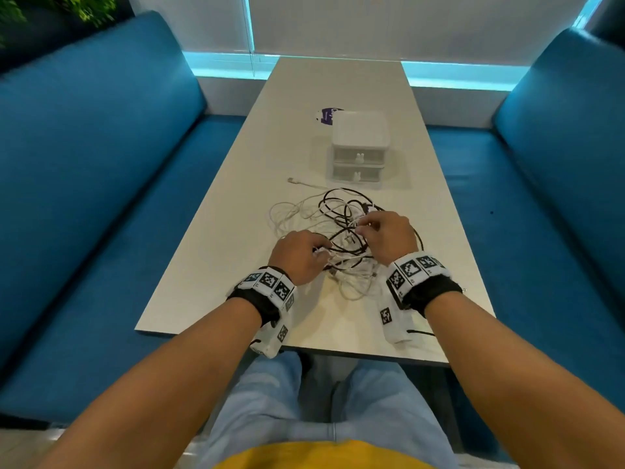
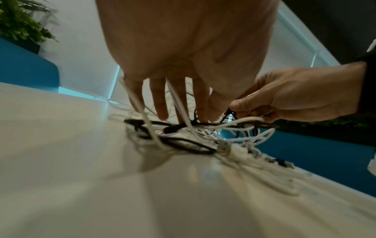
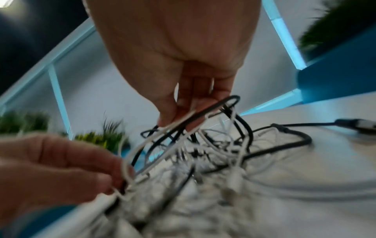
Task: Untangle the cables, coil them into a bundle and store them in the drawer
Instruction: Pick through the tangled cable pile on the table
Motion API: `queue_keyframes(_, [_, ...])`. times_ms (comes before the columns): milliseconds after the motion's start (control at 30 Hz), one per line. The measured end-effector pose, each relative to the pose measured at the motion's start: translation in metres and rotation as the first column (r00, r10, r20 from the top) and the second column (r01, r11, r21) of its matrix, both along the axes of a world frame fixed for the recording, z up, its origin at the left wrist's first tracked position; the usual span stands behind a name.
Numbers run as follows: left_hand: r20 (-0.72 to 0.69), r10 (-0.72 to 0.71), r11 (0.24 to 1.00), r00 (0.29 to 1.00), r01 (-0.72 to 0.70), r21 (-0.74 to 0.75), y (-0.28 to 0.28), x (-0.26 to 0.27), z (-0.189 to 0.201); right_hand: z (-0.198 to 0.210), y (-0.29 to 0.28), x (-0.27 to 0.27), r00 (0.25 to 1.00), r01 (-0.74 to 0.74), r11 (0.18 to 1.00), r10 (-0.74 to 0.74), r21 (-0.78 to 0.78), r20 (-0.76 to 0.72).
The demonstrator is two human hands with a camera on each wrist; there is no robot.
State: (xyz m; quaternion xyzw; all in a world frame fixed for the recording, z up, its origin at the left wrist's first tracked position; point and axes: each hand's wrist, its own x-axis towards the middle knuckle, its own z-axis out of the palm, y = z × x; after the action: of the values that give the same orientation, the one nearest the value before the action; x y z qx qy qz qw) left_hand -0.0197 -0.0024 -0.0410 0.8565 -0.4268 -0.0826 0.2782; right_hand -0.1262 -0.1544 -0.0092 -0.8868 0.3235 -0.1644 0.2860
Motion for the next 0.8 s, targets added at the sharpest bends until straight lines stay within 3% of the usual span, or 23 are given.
queue_keyframes(67, [0.034, 0.048, 0.975, 0.998, -0.04, -0.217, -0.003, -0.008, 0.014, 0.008, -0.003, -0.007, 0.995, -0.033, 0.996, 0.025, 0.08, 0.1])
queue_keyframes(167, [-0.054, 0.014, 0.876, 0.998, -0.038, -0.48, -0.019, -0.02, 0.038, 0.02, -0.008, -0.014, 0.986, -0.074, 0.991, 0.056, 0.11, 0.158])
queue_keyframes(300, [-0.274, -0.147, 0.889, 0.95, 0.005, -0.459, -0.04, -0.023, 0.061, 0.043, -0.007, -0.016, 0.942, -0.15, 0.969, 0.08, 0.196, 0.325])
queue_keyframes(433, [-0.278, -0.208, 0.902, 0.938, 0.075, -0.424, -0.047, -0.024, 0.07, 0.067, -0.007, -0.02, 0.839, -0.234, 0.927, 0.04, 0.294, 0.542])
queue_keyframes(500, [-0.305, -0.18, 0.901, 0.935, 0.032, -0.433, -0.048, -0.021, 0.071, 0.072, -0.004, -0.02, 0.814, -0.266, 0.911, 0.038, 0.314, 0.58])
queue_keyframes(600, [-0.401, -0.131, 0.872, 0.907, -0.087, -0.482, -0.046, -0.016, 0.076, 0.061, 0.002, -0.021, 0.882, -0.272, 0.904, 0.098, 0.329, 0.462])
queue_keyframes(667, [-0.519, -0.137, 0.846, 0.844, -0.174, -0.505, -0.042, -0.017, 0.082, 0.043, 0.003, -0.02, 0.948, -0.257, 0.933, 0.193, 0.253, 0.252])
queue_keyframes(733, [-0.616, -0.142, 0.813, 0.775, -0.263, -0.519, -0.033, -0.016, 0.089, 0.024, -0.001, -0.022, 0.967, -0.257, 0.958, 0.254, 0.126, 0.033])
queue_keyframes(800, [-0.707, -0.118, 0.743, 0.698, -0.41, -0.529, -0.018, -0.006, 0.094, 0.011, -0.011, -0.028, 0.979, -0.193, 0.969, 0.2, 0.157, -0.028])
